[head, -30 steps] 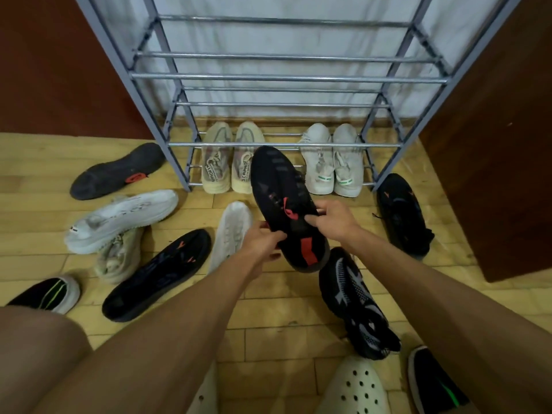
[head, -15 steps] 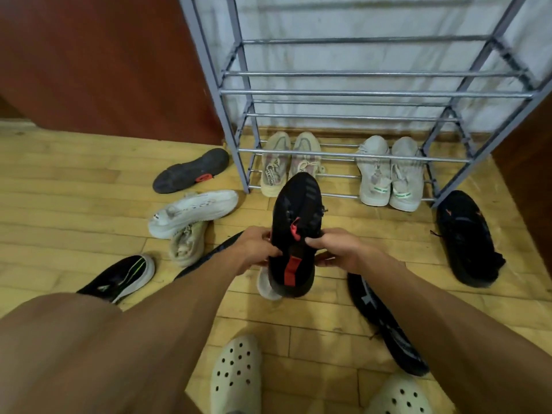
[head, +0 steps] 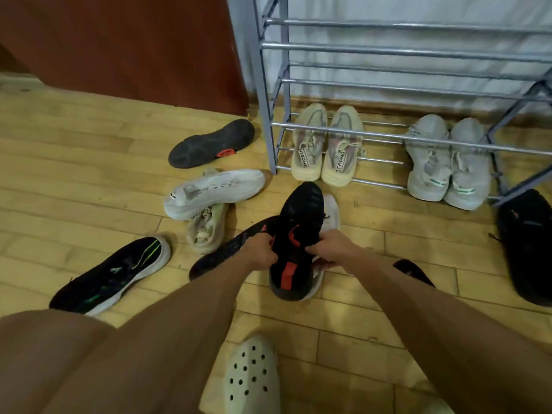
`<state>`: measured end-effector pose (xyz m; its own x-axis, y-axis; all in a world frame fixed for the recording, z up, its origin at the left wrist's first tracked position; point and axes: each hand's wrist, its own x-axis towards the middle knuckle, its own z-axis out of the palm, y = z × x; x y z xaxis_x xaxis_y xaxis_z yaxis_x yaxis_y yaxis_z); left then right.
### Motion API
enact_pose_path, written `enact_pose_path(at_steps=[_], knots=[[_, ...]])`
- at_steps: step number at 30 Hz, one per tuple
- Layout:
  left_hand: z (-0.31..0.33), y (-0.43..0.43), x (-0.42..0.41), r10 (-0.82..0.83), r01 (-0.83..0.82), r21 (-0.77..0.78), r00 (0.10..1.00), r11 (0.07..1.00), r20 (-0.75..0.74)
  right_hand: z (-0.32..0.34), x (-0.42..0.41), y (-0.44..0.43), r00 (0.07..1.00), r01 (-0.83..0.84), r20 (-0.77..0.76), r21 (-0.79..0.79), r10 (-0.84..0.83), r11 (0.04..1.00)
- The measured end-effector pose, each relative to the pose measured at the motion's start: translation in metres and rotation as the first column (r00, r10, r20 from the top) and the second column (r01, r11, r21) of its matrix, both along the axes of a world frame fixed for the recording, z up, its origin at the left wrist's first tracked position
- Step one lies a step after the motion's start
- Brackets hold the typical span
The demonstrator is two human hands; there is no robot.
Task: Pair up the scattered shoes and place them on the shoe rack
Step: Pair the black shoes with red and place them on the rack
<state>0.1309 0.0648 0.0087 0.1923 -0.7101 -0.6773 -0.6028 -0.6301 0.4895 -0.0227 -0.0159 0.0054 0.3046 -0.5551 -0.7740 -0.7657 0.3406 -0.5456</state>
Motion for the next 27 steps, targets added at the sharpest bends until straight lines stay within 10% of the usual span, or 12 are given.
enact_pose_path(at_steps=[6,14,27], knots=[[0.003,-0.024,0.026,0.028,-0.025,0.079,0.999,0.997,-0.044,0.010,0.021,-0.021,0.920,-0.339,-0.316,-0.350,0.231,0.873],[0.049,-0.094,0.109,-0.474,0.483,0.091,0.776,0.871,0.416,0.022,0.082,-0.054,0.944,-0.302,-0.053,-0.531,0.324,0.792],[-0.046,-0.149,0.210,0.113,0.007,-0.207,0.820,0.978,0.561,-0.033,0.225,-0.119,0.919,-0.291,0.117,-0.443,0.376,0.848]])
